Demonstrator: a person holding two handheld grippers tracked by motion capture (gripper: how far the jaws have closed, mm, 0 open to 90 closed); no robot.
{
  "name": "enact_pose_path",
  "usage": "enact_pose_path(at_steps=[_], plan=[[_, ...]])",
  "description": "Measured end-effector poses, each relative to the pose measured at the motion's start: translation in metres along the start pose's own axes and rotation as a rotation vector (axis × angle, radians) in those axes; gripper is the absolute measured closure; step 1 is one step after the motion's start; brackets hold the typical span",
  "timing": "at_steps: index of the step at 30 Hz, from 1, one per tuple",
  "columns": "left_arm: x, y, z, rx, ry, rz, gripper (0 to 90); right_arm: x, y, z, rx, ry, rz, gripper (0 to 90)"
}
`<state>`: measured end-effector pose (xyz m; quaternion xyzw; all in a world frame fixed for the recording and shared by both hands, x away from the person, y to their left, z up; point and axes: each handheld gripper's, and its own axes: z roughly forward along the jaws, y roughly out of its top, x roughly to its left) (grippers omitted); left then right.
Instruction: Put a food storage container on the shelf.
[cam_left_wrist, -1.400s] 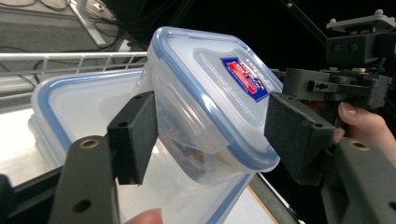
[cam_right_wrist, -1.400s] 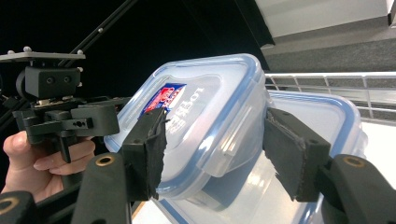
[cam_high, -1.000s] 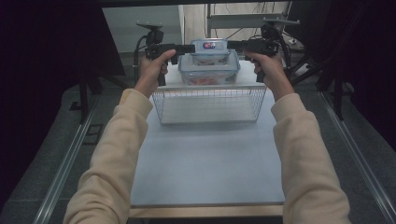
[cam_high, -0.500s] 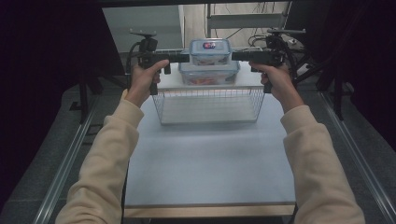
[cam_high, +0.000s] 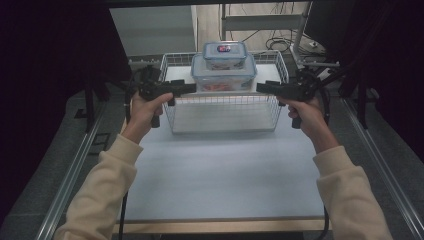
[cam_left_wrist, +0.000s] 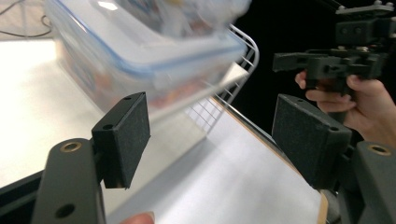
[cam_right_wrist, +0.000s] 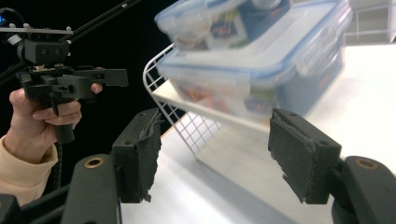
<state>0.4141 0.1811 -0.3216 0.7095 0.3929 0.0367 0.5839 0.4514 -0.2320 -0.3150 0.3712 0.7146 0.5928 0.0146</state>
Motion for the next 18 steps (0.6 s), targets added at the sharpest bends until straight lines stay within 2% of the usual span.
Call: enact_pose_path(at_steps=[6,9,13,18], plan=[[-0.008,-0.037,-0.007,-0.002,-0.028,0.010,27.1,0.003,-0.034,-0.011,0.002,0.027,-0.020,33.6],[-0.010,-0.061,-0.009,0.002,-0.038,0.014,27.1,0.004,-0.055,-0.014,0.014,0.041,-0.027,33.2],[-0.010,-0.096,-0.009,0.022,-0.039,0.003,27.1,0.007,-0.083,-0.016,0.034,0.053,-0.033,33.0],[-0.007,-0.134,-0.008,0.057,-0.017,-0.005,26.9,0.009,-0.123,-0.018,0.081,0.052,-0.044,32.1]])
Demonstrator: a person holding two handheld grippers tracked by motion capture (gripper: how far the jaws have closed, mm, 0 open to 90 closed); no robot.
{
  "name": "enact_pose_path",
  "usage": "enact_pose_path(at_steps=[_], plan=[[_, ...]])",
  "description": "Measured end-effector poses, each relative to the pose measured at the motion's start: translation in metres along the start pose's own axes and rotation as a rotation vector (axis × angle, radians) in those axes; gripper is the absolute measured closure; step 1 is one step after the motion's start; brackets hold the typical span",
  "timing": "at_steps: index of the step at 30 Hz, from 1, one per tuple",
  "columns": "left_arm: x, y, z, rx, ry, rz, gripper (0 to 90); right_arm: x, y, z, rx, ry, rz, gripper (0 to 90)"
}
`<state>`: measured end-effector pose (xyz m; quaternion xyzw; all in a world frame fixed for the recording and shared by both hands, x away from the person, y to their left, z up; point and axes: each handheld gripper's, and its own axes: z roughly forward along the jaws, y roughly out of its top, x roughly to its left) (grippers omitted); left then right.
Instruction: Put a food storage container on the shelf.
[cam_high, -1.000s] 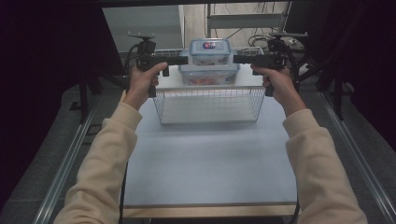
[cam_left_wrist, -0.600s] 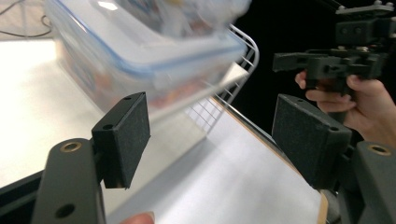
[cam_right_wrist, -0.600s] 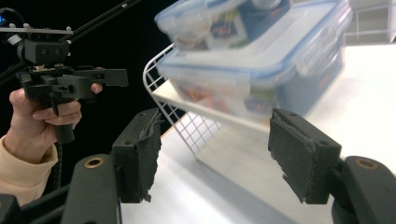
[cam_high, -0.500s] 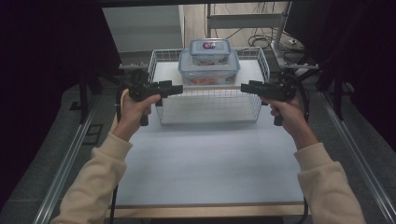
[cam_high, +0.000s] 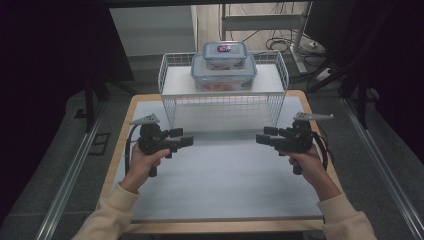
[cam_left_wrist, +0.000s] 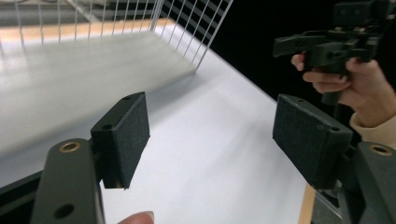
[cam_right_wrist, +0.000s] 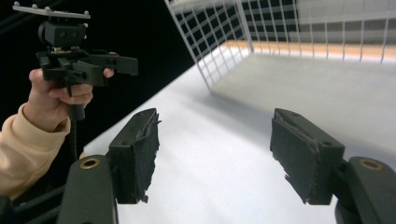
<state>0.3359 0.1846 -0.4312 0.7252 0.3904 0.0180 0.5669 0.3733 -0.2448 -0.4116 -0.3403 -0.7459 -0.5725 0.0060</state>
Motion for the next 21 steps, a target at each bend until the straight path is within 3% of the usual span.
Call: enact_pose_path(at_steps=[5,9,16,21], plan=[[0.005,-0.024,0.005,0.026,-0.002,-0.030,26.8,-0.003,-0.027,0.001,0.015,0.000,0.021,31.9],[0.007,-0.032,0.007,0.047,0.009,-0.033,26.5,-0.007,-0.040,0.006,0.038,-0.015,0.033,31.8],[0.012,-0.038,0.003,0.044,0.022,-0.043,26.1,-0.008,-0.043,0.012,0.042,-0.015,0.027,31.1],[0.013,-0.041,0.005,0.052,0.035,-0.029,25.4,-0.007,-0.044,0.014,0.037,-0.020,-0.009,28.1]])
